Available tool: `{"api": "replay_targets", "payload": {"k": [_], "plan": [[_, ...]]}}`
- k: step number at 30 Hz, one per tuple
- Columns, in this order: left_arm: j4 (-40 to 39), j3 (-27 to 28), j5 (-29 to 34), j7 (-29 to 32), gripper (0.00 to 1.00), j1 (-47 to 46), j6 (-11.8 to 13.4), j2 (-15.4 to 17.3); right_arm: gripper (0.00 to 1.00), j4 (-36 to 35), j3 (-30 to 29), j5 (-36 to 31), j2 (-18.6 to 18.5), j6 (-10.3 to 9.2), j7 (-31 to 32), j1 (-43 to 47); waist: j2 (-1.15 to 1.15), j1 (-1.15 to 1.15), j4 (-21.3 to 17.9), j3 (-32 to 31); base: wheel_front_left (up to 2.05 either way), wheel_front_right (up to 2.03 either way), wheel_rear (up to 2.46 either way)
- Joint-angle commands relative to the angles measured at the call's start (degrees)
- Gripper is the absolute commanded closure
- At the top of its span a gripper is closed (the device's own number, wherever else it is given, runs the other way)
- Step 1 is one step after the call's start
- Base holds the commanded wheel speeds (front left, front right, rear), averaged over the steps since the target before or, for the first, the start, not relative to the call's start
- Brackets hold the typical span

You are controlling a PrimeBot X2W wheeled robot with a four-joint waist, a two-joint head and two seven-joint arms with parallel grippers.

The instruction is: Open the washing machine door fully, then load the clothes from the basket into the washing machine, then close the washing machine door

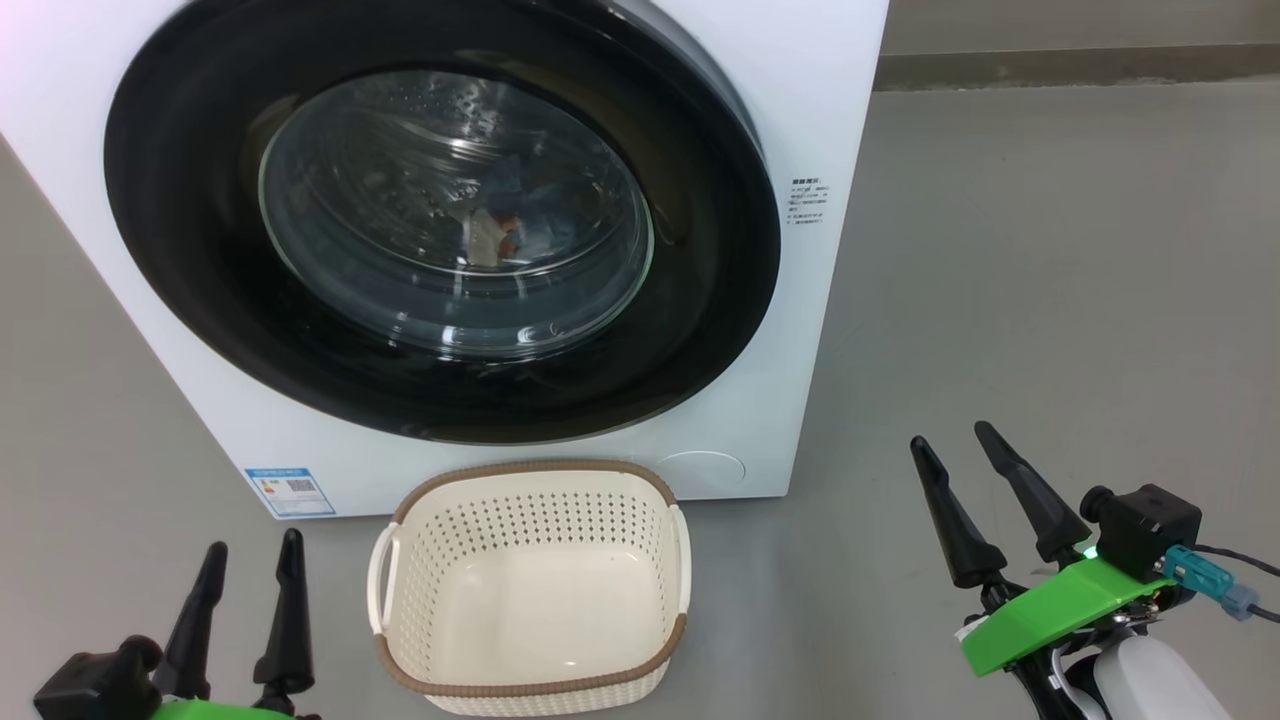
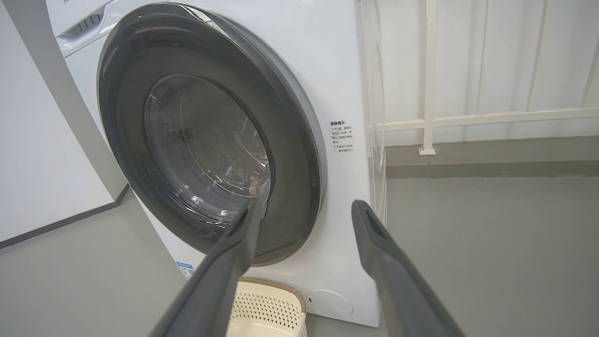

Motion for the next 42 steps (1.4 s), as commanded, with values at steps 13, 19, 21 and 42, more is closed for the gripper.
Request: {"api": "replay_targets", "payload": {"k": [13, 19, 21, 42], "plan": [[-1.58, 1.30, -0.81, -0.36, 0.00, -1.06, -0.14, 2.01, 0.00, -1.47, 0.73, -0.97, 0.14, -0.12, -0.26, -0.14, 0.00, 0.00, 0.40, 0.10, 0.00, 0.00, 0.00], [-1.68, 1.20, -0.64, -0.36, 0.00, -0.95, -0.14, 2.14, 0.00, -1.39, 0.75, -0.95, 0.16, -0.12, -0.26, -0.02, 0.00, 0.00, 0.41, 0.19, 0.00, 0.00, 0.00], [-1.74, 1.25, -0.62, -0.36, 0.00, -0.89, -0.14, 2.15, 0.00, -1.37, 0.80, -0.97, 0.20, -0.12, -0.26, 0.02, 0.00, 0.00, 0.37, 0.23, 0.00, 0.00, 0.00], [2.55, -2.00, -2.57, 0.18, 1.00, 1.28, 0.02, -0.01, 1.00, 2.15, 0.28, 0.00, 1.43, 0.00, 0.15, 1.25, 0.00, 0.00, 0.14, 0.19, 0.00, 0.00, 0.00]]}}
